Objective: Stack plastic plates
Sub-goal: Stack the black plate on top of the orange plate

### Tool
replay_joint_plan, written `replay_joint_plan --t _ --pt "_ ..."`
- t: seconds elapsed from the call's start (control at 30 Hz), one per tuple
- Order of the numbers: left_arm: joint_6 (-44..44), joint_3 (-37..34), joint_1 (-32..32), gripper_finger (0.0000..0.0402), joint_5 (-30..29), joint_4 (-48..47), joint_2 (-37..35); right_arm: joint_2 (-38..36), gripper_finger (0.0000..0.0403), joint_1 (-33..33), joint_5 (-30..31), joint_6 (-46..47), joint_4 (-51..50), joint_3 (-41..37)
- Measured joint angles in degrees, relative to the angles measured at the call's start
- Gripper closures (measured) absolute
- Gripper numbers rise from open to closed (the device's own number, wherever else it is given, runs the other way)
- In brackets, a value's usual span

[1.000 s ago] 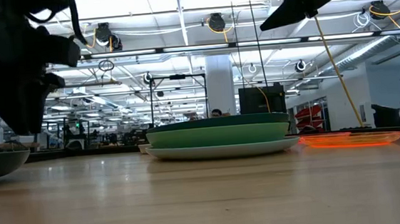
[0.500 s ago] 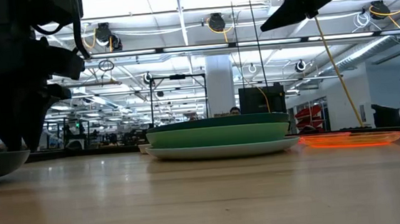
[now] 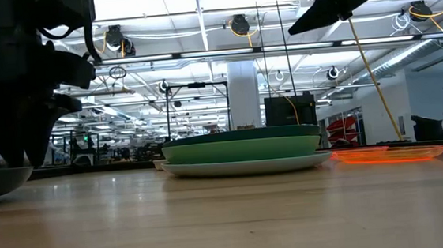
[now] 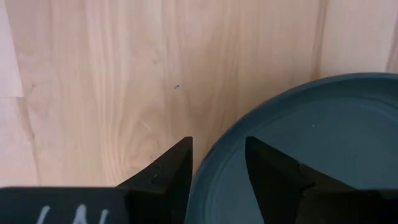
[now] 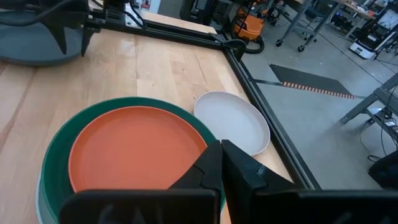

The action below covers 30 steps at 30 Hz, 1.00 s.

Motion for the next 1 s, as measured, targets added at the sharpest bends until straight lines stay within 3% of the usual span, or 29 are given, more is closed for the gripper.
replay_joint_plan --t 0.8,1.0 --pt "2.51 -5.79 2.66 0.0248 5.44 5.81 -0.02 0.0 0.0403 -0.01 0.0 0.0 0.0 -0.01" --pt "5.18 -5.79 2.67 0.0307 5.83 5.99 -0.09 0.0 0.0403 -0.02 0.0 0.0 0.0 -0.02"
